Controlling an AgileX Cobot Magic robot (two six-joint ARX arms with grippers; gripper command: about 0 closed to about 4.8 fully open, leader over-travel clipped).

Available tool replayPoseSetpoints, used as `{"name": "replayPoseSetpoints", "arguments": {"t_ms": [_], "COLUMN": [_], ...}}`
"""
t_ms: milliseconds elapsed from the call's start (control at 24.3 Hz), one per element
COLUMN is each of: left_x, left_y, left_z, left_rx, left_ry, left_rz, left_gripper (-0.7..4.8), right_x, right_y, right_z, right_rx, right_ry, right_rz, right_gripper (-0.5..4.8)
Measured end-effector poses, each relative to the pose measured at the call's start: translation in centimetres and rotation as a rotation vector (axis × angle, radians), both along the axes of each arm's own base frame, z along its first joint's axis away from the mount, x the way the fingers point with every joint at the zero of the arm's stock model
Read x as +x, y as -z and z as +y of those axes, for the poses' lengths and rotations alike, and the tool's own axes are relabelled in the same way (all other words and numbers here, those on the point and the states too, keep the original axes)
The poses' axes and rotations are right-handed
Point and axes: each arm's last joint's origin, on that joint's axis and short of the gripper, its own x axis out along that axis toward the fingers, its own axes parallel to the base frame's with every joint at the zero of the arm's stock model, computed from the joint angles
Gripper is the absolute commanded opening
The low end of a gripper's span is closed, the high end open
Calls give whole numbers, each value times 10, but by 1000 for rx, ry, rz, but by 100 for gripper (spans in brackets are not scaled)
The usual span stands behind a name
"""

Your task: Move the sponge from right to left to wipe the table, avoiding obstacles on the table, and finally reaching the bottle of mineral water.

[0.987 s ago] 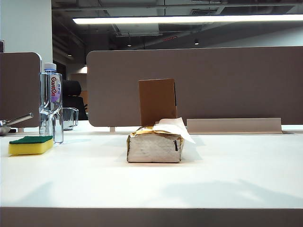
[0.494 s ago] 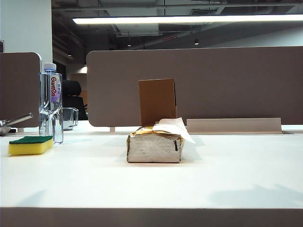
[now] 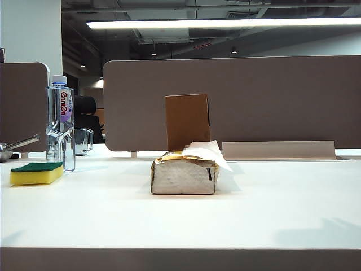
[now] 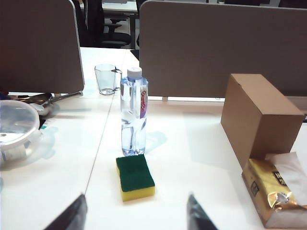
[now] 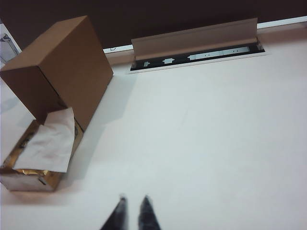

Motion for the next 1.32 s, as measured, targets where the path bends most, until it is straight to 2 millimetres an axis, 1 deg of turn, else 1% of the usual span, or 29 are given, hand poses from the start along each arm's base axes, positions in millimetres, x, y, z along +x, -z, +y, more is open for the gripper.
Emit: {"name": "replayPoseSetpoints", "arguments": {"t_ms": [41,123,165,206,329,453,535,576,617,823,864,905,946,987,1029,1152,1275,1317], "left_x": [0,0,0,0,1,3,5,5,7,18,20,25,29,30,31,37,42,44], "left_y": [2,7,8,10,21,33,41,45,47,60,63,71,78,81,84,91,100,105], "left_z": [0,0,0,0,0,0,0,0,0,0,0,0,2,2,3,3,2,1], "left_rx": [0,-2,-2,-2,-3,-9,-25,-29,-32,-44,-44,-48,-77,-91,-104,-111,-112,-111], "left_ry": [0,-1,0,0,-9,-12,-15,-14,-14,-18,-18,-25,-66,-87,-108,-122,-92,-67], "left_rz": [0,-1,-2,-7,-25,-23,-17,-18,-7,-1,1,12,26,32,40,23,27,30], "left_gripper": [199,195,180,179,177,171,144,140,120,110,105,100,97,93,76,-11,-6,-6], "right_x": [0,-1,-2,-3,-9,-6,-3,-2,-1,5,7,10,12,13,14,16,18,20], "right_y": [4,15,19,23,39,42,46,49,52,66,70,79,88,91,93,100,107,110], "right_z": [0,0,0,0,-2,-3,-3,-3,-3,-3,-3,-3,-3,-3,-3,-3,-3,-2], "right_rx": [4,13,20,29,73,78,79,78,77,75,74,72,70,65,58,32,5,0], "right_ry": [1,4,6,11,93,115,121,122,124,122,123,123,124,124,122,115,109,108], "right_rz": [2,-1,-2,-13,-79,-98,-94,-86,-75,-54,-47,-24,4,13,13,9,15,11], "right_gripper": [-3,-2,-2,-3,-2,-2,-3,-2,-2,-2,-3,-2,-3,-2,-2,-2,-2,-2]}}
